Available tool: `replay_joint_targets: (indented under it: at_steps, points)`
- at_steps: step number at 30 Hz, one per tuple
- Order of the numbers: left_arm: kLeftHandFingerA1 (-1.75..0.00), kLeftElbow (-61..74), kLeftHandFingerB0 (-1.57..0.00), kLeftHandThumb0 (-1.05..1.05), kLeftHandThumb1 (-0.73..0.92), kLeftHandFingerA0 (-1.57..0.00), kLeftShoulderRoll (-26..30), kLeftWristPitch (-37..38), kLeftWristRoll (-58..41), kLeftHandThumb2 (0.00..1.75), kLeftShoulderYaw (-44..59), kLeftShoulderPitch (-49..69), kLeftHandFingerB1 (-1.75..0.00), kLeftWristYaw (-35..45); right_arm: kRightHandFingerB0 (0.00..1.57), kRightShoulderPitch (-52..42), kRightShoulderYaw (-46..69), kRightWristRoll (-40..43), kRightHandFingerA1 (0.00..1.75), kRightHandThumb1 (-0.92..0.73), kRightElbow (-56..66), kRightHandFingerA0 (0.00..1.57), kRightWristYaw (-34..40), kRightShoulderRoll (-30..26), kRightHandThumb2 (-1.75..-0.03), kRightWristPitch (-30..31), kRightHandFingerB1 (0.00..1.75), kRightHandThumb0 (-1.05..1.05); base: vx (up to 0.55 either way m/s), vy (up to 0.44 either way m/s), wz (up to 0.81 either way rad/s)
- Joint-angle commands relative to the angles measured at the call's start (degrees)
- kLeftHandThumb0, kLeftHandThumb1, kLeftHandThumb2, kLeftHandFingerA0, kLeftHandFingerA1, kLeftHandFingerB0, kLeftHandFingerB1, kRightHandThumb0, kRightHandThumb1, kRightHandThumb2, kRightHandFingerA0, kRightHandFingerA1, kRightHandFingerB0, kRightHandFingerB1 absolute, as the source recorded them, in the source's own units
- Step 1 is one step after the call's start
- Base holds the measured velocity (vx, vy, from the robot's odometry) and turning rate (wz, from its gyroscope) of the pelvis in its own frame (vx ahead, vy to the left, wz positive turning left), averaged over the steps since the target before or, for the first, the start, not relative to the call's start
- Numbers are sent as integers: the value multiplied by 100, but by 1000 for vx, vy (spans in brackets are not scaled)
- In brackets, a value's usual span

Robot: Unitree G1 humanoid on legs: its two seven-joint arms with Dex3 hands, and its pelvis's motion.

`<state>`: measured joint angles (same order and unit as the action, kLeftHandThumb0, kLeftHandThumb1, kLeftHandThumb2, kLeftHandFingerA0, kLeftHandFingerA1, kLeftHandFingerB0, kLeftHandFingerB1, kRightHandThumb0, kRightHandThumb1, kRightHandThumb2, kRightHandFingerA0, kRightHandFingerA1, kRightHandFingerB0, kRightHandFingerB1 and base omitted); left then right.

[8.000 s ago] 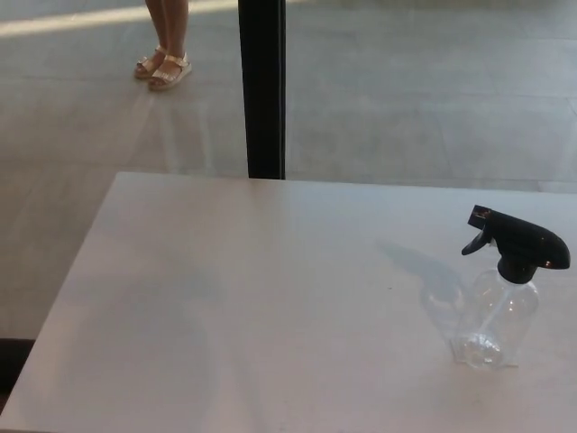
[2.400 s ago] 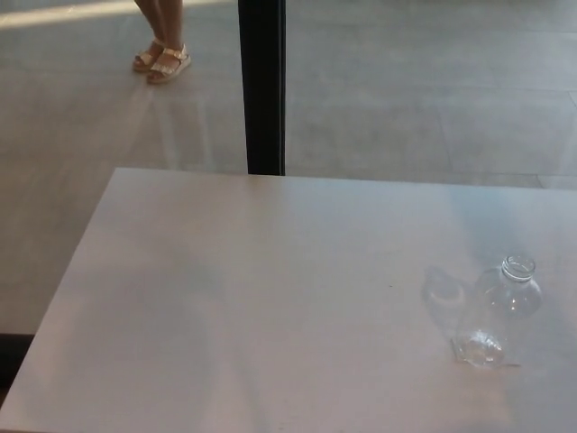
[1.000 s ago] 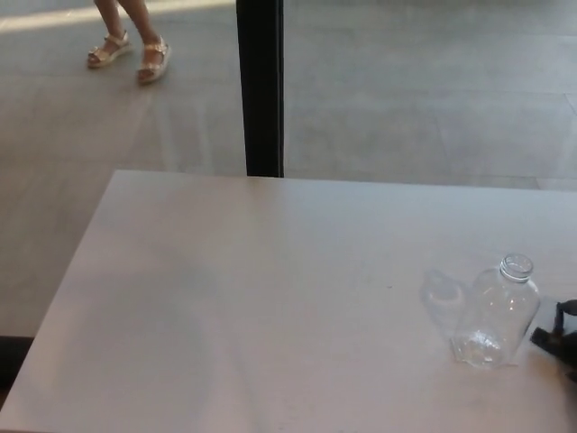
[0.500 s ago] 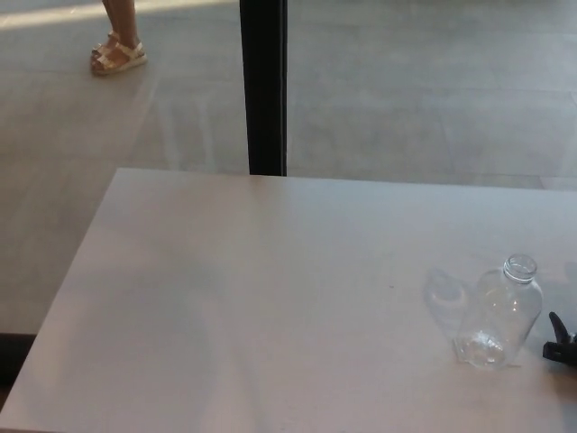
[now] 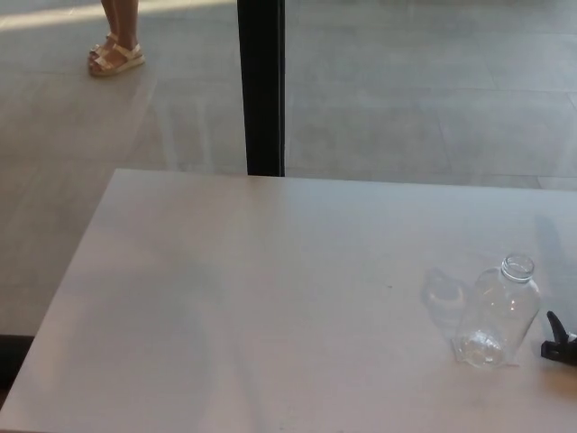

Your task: The robot uses its right hand to grab and lift the lid of the spray bottle kept in the middle of the desk and places the lid on the right side of the bottle

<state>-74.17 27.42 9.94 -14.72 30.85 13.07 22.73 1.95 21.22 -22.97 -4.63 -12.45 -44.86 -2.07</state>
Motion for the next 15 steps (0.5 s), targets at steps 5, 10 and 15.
replay_joint_targets:
  at_steps: [5,10,15]
  points:
    - [-53,3,-41,-93,91,-59,114,26,-4,67,-22,-57,-39,-78,14,-1127,3826,2531,24,-75,-2352,0,152,327,-63,474,25,-84,0,0,0]
    - [-52,30,-40,-91,92,-58,106,27,2,68,-35,-50,-39,-64,11,-659,4298,3093,24,-72,-3300,0,920,971,-62,799,26,-67,0,0,0]
    - [-53,56,-41,-90,92,-59,115,43,21,68,-54,-63,-40,-98,6,-150,4622,3418,16,-73,-4609,0,1374,1197,-62,855,30,-61,0,0,0]
